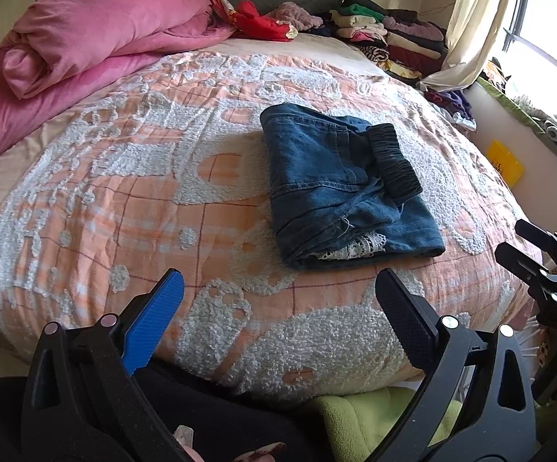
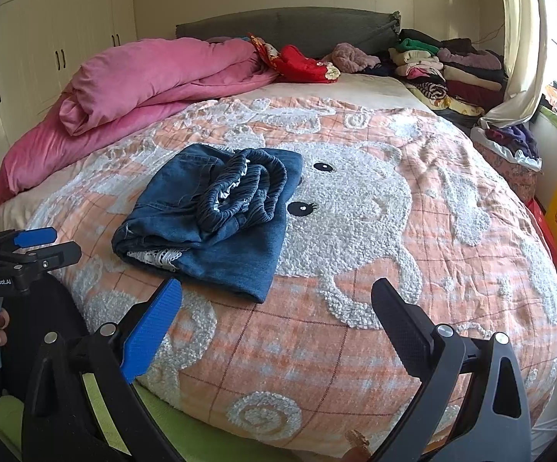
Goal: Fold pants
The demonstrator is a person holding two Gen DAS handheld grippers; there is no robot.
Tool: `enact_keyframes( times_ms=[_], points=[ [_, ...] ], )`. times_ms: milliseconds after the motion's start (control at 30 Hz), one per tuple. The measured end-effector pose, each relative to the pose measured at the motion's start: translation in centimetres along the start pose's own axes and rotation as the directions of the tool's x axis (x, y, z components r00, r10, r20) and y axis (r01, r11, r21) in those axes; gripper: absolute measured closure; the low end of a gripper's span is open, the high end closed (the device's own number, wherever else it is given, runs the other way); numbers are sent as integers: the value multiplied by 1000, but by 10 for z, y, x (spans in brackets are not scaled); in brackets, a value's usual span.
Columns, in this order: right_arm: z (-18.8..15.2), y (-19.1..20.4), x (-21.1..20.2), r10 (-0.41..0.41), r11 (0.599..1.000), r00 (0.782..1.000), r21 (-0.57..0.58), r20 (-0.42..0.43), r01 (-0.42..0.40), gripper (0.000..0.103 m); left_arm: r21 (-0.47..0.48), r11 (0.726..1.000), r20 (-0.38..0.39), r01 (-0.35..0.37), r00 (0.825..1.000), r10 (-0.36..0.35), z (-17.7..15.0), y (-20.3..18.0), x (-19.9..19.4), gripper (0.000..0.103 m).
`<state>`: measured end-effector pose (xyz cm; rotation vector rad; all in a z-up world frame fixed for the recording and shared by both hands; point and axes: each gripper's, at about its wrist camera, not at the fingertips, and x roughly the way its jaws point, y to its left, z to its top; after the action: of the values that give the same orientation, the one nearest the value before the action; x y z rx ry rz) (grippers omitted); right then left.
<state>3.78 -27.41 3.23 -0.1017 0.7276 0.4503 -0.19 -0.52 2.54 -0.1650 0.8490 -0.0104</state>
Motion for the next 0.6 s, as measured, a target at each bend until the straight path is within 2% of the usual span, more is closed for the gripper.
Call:
enact_keyframes(
  times_ms=[600],
  points=[
    [-1, 1, 0, -4, 1000, 1000, 3, -2, 4, 5, 1, 1000, -2, 0, 1000, 0, 0, -1, 0, 10]
  ],
)
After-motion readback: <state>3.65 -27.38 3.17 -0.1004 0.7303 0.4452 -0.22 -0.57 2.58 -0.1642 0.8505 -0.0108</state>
